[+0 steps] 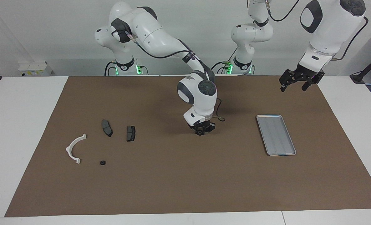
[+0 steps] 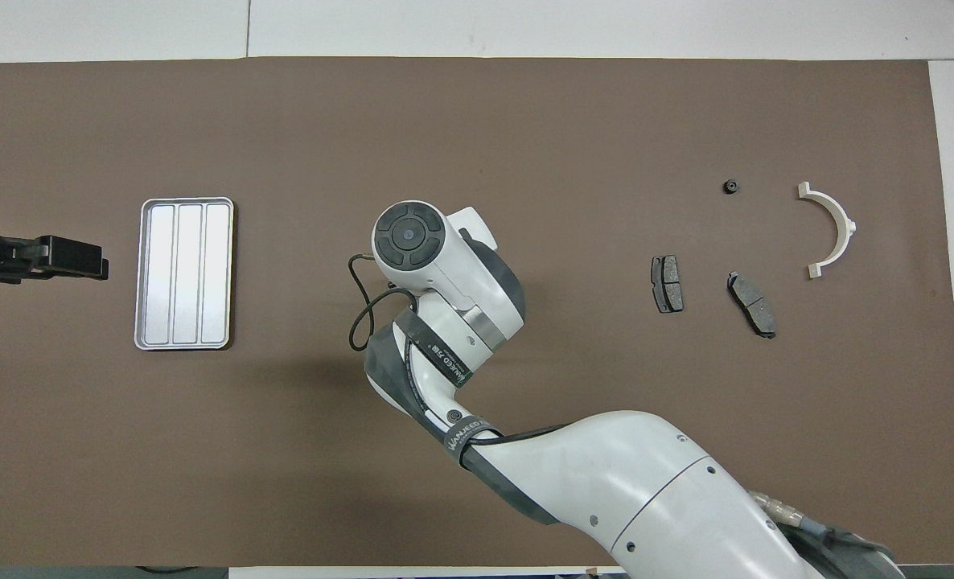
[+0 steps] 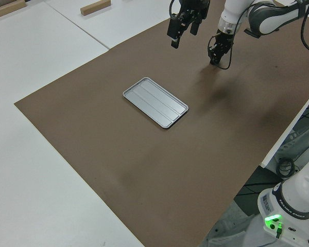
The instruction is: Place bearing gear from tray to pile
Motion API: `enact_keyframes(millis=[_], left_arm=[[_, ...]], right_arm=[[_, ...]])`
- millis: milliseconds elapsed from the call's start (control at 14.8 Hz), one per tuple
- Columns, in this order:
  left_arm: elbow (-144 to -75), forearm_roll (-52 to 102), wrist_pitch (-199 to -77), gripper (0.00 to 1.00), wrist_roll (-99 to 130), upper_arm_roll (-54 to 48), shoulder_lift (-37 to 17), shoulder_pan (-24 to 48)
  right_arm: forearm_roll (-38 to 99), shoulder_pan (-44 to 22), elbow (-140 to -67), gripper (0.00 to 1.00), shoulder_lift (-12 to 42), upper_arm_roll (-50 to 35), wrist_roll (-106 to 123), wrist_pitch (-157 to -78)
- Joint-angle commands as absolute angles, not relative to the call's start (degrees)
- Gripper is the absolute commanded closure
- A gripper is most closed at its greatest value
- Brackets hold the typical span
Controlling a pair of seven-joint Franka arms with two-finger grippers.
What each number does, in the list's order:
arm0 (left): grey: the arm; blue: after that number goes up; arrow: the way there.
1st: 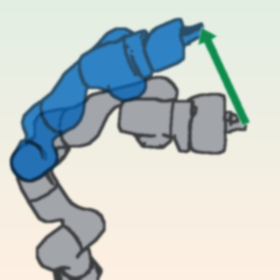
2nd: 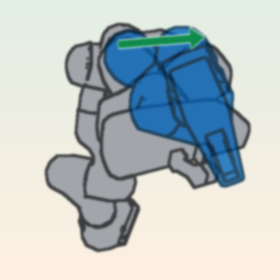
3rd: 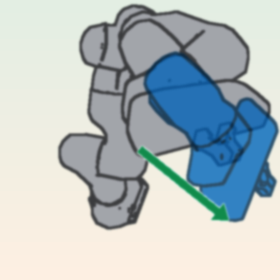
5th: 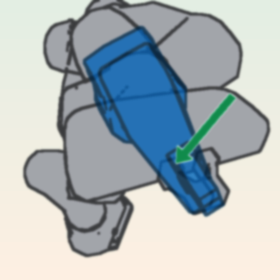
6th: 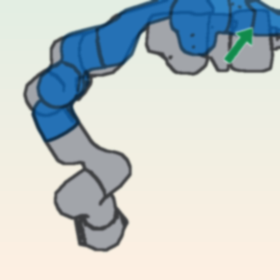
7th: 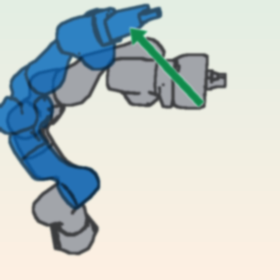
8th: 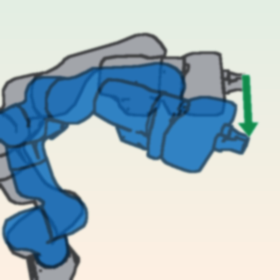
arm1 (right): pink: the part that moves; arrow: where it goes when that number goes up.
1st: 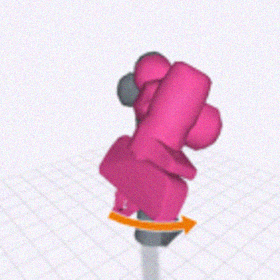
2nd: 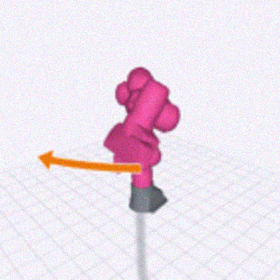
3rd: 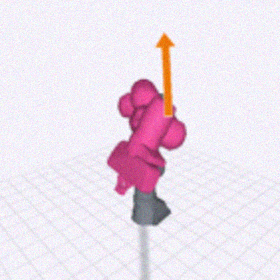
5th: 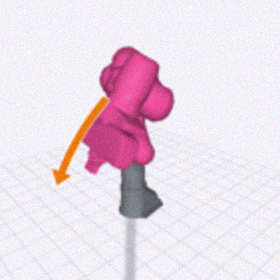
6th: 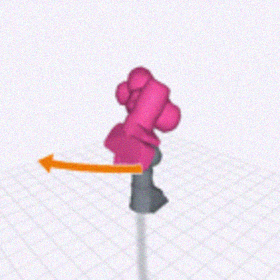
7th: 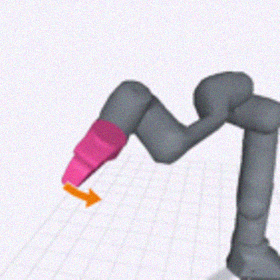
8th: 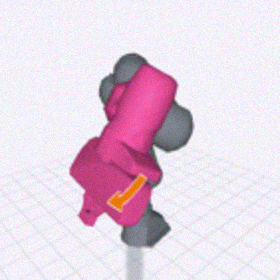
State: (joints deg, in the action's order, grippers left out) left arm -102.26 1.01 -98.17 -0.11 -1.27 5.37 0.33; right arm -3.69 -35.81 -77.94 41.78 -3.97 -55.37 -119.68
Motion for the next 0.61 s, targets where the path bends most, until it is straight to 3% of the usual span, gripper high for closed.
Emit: enact_keyframes(millis=[0,337,539], left_arm=[[-102.22,0.09,-98.35,0.00,0.35,-1.49,5.89,-0.35],[-101.87,0.09,-98.52,0.00,0.09,-1.49,5.71,-2.46],[-101.42,-0.26,-98.61,0.00,0.09,-1.49,5.27,-3.07]], right_arm=[[-3.69,-34.81,-76.91,1.00,41.66,-4.75,-54.23,-114.64],[-3.60,-22.71,-62.85,1.00,38.86,-5.10,-33.38,-92.84],[-4.13,-13.48,-62.93,1.00,35.25,-5.01,-15.61,-90.26]])
